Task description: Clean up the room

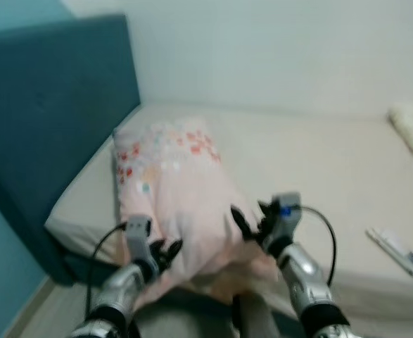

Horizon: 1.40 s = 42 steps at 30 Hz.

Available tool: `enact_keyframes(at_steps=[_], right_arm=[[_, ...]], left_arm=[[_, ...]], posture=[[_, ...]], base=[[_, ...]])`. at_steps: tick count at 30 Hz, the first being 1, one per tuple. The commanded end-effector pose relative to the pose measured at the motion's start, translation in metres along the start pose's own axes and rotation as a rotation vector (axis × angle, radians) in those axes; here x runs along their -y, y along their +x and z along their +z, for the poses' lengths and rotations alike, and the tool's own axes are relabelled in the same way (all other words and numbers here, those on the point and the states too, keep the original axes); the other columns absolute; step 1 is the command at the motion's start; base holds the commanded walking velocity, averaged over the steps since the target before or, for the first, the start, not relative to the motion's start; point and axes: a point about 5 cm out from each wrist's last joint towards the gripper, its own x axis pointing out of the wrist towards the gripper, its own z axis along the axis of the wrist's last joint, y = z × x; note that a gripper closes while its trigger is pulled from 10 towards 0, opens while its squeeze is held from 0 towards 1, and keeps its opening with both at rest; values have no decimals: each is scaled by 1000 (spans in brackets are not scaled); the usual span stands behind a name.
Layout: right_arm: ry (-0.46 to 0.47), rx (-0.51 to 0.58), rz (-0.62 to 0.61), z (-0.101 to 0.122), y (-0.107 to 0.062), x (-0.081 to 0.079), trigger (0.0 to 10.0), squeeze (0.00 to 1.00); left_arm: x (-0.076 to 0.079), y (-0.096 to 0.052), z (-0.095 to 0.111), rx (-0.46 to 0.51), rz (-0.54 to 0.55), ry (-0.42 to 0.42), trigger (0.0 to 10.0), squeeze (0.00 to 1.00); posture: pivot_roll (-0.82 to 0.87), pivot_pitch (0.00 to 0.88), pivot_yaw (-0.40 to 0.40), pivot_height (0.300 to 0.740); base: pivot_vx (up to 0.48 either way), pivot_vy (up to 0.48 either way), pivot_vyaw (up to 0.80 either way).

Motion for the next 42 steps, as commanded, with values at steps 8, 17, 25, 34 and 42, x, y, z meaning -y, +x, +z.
enact_keyframes(at_steps=[8, 17, 25, 34, 42], right_arm=[[7, 40, 8, 10, 4, -5, 10000, 0], [2, 49, 18, 14, 3, -7, 10000, 0], [3, 47, 19, 15, 2, -6, 10000, 0], [4, 36, 16, 15, 0, -4, 10000, 0], [-3, 33, 18, 19, 1, -1, 10000, 0]], left_arm=[[5, 6, 9, 24, 52, 52, 0, 0], [16, 14, 77, 326, 30, 67, 9922, 761], [25, -9, 132, 427, -237, 148, 10000, 1000], [18, -93, 129, -20, -715, 569, 10000, 1000], [3, -105, 171, 119, -585, 538, 10000, 1000]], posture=[[-126, 108, 7, 522], [-126, 119, 3, 522], [-125, 127, 2, 522], [-114, 131, -3, 522], [-106, 119, -7, 522]], base=[[0, 0, 0], [0, 0, 0], [0, 0, 0], [0, 0, 0], [0, 0, 0]])
